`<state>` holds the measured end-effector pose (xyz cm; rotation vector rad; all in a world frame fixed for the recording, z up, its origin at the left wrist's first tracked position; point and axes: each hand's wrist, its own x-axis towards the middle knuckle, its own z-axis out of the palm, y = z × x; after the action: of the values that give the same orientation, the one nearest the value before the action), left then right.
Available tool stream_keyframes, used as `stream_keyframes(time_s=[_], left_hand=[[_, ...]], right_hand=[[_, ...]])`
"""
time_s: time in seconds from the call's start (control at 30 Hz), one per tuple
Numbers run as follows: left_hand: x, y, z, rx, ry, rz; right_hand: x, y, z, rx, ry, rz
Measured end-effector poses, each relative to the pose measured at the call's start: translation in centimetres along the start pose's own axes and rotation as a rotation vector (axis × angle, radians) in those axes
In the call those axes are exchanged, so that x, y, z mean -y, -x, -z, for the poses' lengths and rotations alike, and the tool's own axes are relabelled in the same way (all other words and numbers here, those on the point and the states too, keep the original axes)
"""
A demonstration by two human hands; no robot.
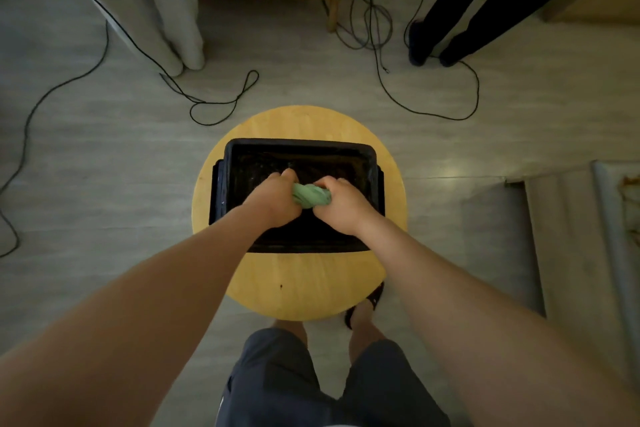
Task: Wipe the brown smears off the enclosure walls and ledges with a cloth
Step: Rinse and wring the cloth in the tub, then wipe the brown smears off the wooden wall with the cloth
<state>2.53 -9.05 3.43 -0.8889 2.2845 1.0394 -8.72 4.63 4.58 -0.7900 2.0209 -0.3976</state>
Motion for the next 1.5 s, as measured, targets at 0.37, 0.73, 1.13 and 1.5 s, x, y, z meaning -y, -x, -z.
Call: stream_keyframes(time_s=[0.37,0.73,1.13,1.5], left_hand=[[-19.7,1.5,-6.7,0.263,0.211,-0.210],[-58.0,5.5,-31.3,0.498,0.015,-0.579],[-85.4,14.6,-52.8,0.795,-0.086,-0.796],[-99.8,5.6,-52.6,0.814,-0.240,-0.934]], right_hand=[[-17.4,13.0,10.7,-0.193,-0.729,-0.154],[-49.6,40.9,20.0,-0.724,-1.147,-0.362],[-70.7,61.8,22.1,-1.373,-1.694,-0.403],[-73.9,60.9,37.5,-1.689,-1.976,0.065]])
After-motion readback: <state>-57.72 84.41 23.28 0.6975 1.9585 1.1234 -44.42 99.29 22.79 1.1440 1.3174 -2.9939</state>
